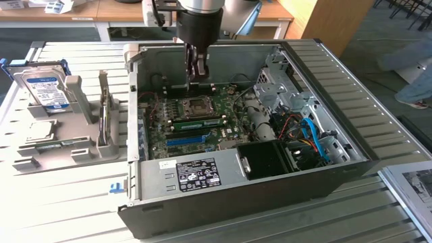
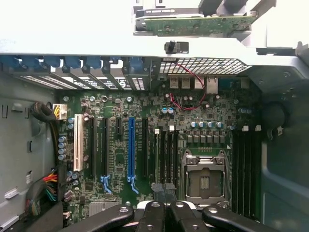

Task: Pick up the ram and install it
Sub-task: 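Press down the ram until it locks into place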

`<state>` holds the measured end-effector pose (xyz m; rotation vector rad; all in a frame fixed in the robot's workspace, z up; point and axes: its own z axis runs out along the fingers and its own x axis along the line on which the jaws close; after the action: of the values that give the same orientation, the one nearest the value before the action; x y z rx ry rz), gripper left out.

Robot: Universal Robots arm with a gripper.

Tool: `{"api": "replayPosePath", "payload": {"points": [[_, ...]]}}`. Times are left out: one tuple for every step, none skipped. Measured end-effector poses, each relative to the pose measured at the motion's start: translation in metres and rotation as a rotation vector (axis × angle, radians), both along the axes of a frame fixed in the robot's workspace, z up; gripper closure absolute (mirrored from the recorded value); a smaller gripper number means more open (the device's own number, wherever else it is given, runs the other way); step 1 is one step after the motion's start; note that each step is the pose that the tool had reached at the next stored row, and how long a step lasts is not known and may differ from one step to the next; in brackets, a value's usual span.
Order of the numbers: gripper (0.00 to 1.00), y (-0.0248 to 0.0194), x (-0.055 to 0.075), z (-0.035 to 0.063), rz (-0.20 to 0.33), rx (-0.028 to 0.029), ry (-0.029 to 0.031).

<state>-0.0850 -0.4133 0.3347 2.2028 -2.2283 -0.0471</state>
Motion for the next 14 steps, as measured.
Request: {"api": "replayPosePath", "payload": {"points": [[0.90, 0.0000, 0.0000, 0.0010, 0.000, 0.0000, 0.0000], [0.90, 0.0000, 0.0000, 0.0018, 0.000, -0.0001, 0.0000], [0.90, 0.0000, 0.0000, 0.0026, 0.000, 0.0000, 0.0000], [0.90, 0.0000, 0.0000, 0.0031, 0.000, 0.0000, 0.0000], [0.90, 0.0000, 0.0000, 0.0030, 0.000, 0.0001, -0.0001], [0.90, 0.0000, 0.0000, 0.0030, 0.000, 0.0001, -0.0001], [0.90, 0.0000, 0.0000, 0.0030, 0.000, 0.0000, -0.0001], [0.90, 0.0000, 0.0000, 0.0031, 0.000, -0.0001, -0.0001], [0.90, 0.0000, 0.0000, 0.0031, 0.000, -0.0001, -0.0001], [0.90, 0.0000, 0.0003, 0.0031, 0.000, -0.0002, 0.0000], [0.90, -0.0001, 0.0009, 0.0032, 0.000, -0.0004, 0.0001], [0.90, 0.0000, 0.0018, 0.0032, 0.000, -0.0004, 0.0001], [0.90, 0.0000, 0.0029, 0.0032, 0.000, -0.0003, 0.0001], [0.90, 0.0000, 0.0044, 0.0031, 0.000, -0.0002, 0.0000]]}}
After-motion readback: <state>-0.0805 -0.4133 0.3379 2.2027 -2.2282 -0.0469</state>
